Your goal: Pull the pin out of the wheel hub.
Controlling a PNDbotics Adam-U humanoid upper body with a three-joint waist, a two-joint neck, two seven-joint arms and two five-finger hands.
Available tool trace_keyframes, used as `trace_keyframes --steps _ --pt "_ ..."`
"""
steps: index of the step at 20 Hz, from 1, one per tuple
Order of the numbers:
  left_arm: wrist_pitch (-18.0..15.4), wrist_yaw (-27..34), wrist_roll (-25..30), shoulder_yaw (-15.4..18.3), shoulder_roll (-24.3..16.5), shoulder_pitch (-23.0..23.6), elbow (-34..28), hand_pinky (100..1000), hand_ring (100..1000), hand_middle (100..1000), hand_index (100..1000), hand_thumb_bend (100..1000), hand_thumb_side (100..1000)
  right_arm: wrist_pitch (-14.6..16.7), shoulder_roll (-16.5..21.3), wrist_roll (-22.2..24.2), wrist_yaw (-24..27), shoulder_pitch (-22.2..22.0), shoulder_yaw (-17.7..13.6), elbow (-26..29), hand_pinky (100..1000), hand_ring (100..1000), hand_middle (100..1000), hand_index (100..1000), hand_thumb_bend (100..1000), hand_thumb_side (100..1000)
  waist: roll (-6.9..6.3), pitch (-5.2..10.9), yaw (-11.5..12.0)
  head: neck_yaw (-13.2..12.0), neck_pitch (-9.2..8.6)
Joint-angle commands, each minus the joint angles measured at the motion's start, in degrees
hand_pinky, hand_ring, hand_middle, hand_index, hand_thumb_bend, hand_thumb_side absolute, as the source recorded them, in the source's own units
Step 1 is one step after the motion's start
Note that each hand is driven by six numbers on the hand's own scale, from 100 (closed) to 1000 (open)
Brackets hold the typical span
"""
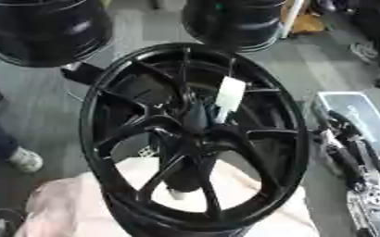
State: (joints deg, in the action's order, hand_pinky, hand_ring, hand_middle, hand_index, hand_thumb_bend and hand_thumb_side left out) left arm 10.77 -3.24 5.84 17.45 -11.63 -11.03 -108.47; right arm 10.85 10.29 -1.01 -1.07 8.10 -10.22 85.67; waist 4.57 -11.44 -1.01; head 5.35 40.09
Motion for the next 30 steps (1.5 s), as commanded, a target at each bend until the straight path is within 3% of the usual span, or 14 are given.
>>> trace_keyframes --steps 1,12,16,19,24,27,30 --pt "-0.04 -0.11 0.13 -0.12 -1.18 -0.42 -0.98 769 676 657 726 374 655 0.08 1.18 -0.10 -0.19 0.57 -0.33 0.66 699 705 745 914 152 515 -0.17 0.59 -0.09 -0.10 -0.39" --pt "0.09 -0.07 0.09 -0.04 -1.05 -0.18 -1.04 769 677 657 726 372 656 0.13 2.06 -0.36 -0.51 0.52 -0.83 0.59 700 706 746 917 153 513 -0.26 0.83 -0.27 0.27 0.03" --pt "0.07 -0.10 0.16 -0.08 -1.29 0.24 -0.93 769 677 657 725 370 657 0.38 9.17 -0.74 -1.72 2.82 -2.17 0.57 708 714 755 922 156 501 -0.16 1.28 -0.26 0.62 0.68" --pt "0.06 -0.15 0.19 -0.08 -1.49 0.53 -0.82 770 677 658 724 369 657 1.07 17.95 -1.30 -3.23 7.10 -2.59 1.60 727 733 774 931 172 473 0.12 1.64 -0.04 0.95 0.82" --pt "0.04 -0.27 0.59 -0.39 -1.67 0.83 -0.58 770 677 658 724 368 658 3.98 31.72 5.11 -4.88 16.92 3.23 3.49 757 771 803 945 195 450 0.49 2.03 0.48 1.40 1.26" --pt "0.07 -0.33 0.87 -0.60 -1.76 0.94 -0.48 770 677 658 724 367 658 6.94 36.09 12.06 -3.76 23.13 8.97 3.78 778 802 828 957 219 428 0.82 2.20 0.63 1.56 1.36" --pt "0.11 -0.37 1.13 -0.78 -1.89 1.01 -0.46 770 677 658 724 367 659 9.10 37.94 21.72 -2.50 28.23 14.66 2.43 794 827 855 968 224 421 1.16 2.37 0.74 1.57 1.47"
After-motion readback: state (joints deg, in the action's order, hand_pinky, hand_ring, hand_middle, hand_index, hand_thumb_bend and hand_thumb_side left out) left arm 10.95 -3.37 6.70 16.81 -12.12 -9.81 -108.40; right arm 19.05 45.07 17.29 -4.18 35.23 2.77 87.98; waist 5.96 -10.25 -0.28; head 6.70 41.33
